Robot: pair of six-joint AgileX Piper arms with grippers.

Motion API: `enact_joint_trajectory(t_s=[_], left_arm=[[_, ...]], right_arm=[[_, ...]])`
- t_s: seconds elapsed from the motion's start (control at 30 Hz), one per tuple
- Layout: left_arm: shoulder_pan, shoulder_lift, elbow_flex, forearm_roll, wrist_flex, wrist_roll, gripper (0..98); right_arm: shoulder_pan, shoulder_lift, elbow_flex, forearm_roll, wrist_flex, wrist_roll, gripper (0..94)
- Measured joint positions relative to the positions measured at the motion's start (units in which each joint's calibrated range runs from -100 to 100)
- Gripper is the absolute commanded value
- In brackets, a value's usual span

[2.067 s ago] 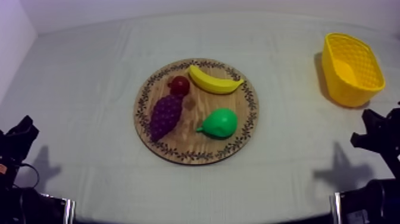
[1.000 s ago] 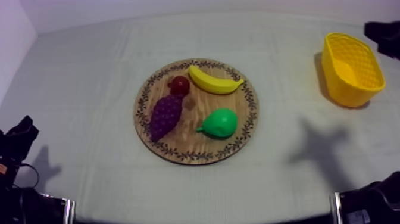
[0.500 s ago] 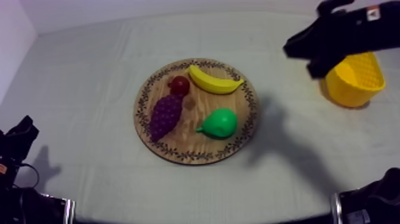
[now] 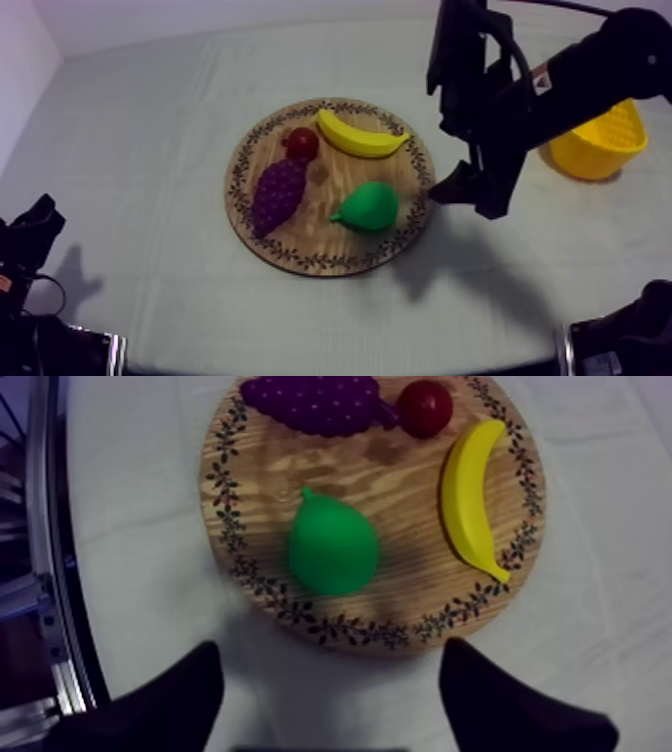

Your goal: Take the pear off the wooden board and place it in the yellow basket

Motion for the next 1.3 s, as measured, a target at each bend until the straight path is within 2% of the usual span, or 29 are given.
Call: enact_joint_trajectory(t_s=[0.23, 0.5, 0.87, 1.2, 1.3], left_arm=[[0.0, 0.0, 0.0, 0.0, 0.0, 0.0, 0.1], [0.0, 0.0, 0.0, 0.0, 0.0, 0.0, 0.1], [0.0, 0.0, 0.0, 0.0, 0.0, 0.0, 0.1], [0.0, 0.0, 0.0, 0.0, 0.0, 0.0, 0.1], [0.0, 0.0, 0.0, 0.0, 0.0, 0.0, 0.1]], right_arm=[[1.4, 0.8, 1.2, -1.5, -4.4, -1.1, 78.3], [0.3, 2.6, 3.2, -2.1, -6.7, -0.6, 81.7], [-3.6, 9.1, 5.2, 0.5, -12.8, -3.0, 82.5], [-4.4, 18.9, 1.6, 5.1, -18.9, -5.7, 82.1], [-4.0, 21.9, -0.2, 5.4, -19.5, -5.5, 81.9]])
